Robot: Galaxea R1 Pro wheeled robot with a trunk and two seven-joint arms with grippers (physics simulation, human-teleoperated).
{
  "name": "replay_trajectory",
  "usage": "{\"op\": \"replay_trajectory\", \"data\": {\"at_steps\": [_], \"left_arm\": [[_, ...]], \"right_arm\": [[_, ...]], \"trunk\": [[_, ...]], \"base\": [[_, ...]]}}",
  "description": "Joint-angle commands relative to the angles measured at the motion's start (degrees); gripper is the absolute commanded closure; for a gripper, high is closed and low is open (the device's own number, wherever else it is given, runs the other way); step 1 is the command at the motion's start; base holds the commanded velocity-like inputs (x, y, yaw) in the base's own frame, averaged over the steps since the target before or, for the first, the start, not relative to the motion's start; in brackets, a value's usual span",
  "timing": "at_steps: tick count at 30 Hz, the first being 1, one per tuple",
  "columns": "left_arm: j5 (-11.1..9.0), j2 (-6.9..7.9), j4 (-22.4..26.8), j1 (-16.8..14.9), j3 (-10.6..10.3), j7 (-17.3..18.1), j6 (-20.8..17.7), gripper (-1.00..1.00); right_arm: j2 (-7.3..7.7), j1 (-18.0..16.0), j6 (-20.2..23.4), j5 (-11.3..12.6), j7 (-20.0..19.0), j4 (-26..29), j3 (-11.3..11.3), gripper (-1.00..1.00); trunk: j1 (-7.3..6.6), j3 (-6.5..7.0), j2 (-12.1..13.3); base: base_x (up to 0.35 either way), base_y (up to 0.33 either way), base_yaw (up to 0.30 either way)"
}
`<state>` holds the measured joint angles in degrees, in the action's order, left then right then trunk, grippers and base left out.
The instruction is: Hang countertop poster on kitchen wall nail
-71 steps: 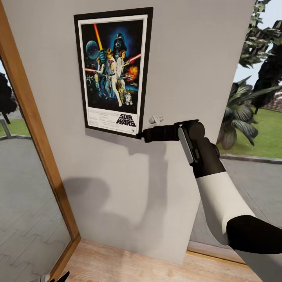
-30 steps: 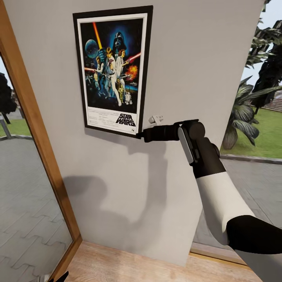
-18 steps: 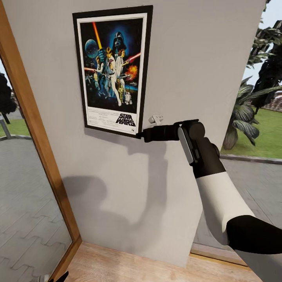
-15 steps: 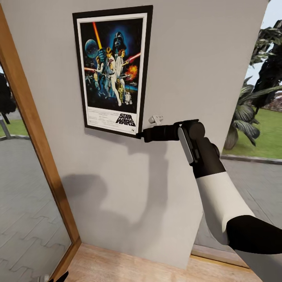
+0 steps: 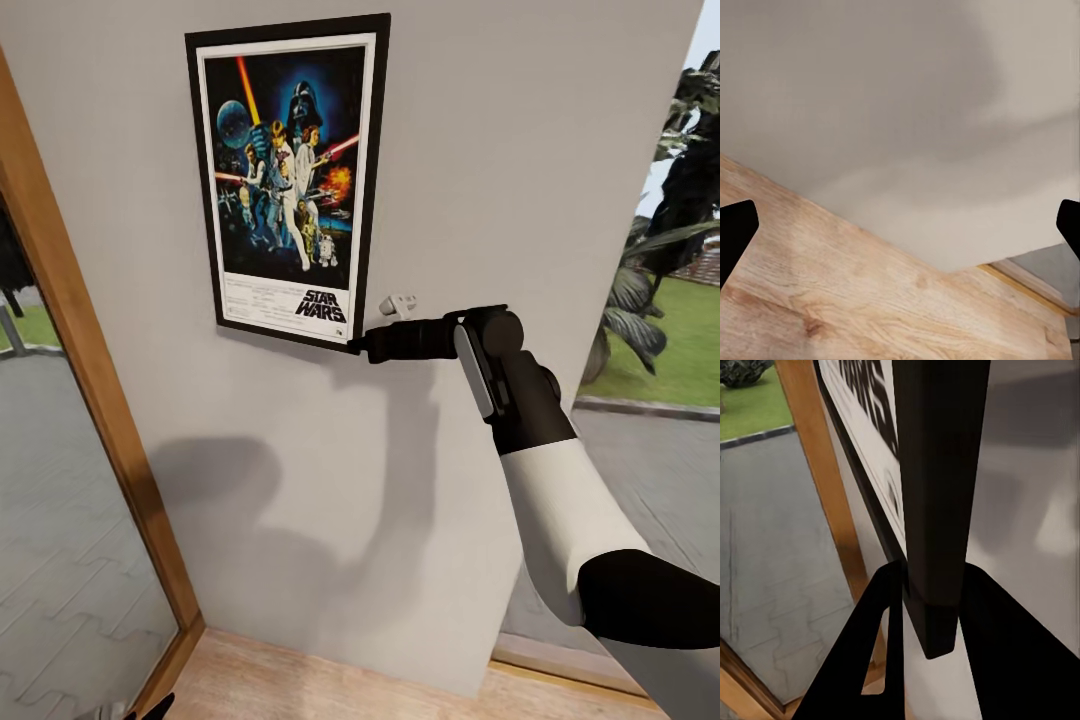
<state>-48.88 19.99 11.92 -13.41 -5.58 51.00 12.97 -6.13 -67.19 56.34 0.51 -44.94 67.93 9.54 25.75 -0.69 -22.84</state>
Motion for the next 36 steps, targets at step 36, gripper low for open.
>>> {"op": "replay_trajectory", "data": {"at_steps": [36], "left_arm": [[-0.42,0.58,-0.05,-0.04,-0.48,0.07,0.32,-1.00]], "right_arm": [[-0.02,1.06,-6.03,0.28,-0.22,-0.70,3.38,1.00]], "trunk": [[0.04,-0.07,-0.08]], "base": [[0.003,0.000,0.000]]}}
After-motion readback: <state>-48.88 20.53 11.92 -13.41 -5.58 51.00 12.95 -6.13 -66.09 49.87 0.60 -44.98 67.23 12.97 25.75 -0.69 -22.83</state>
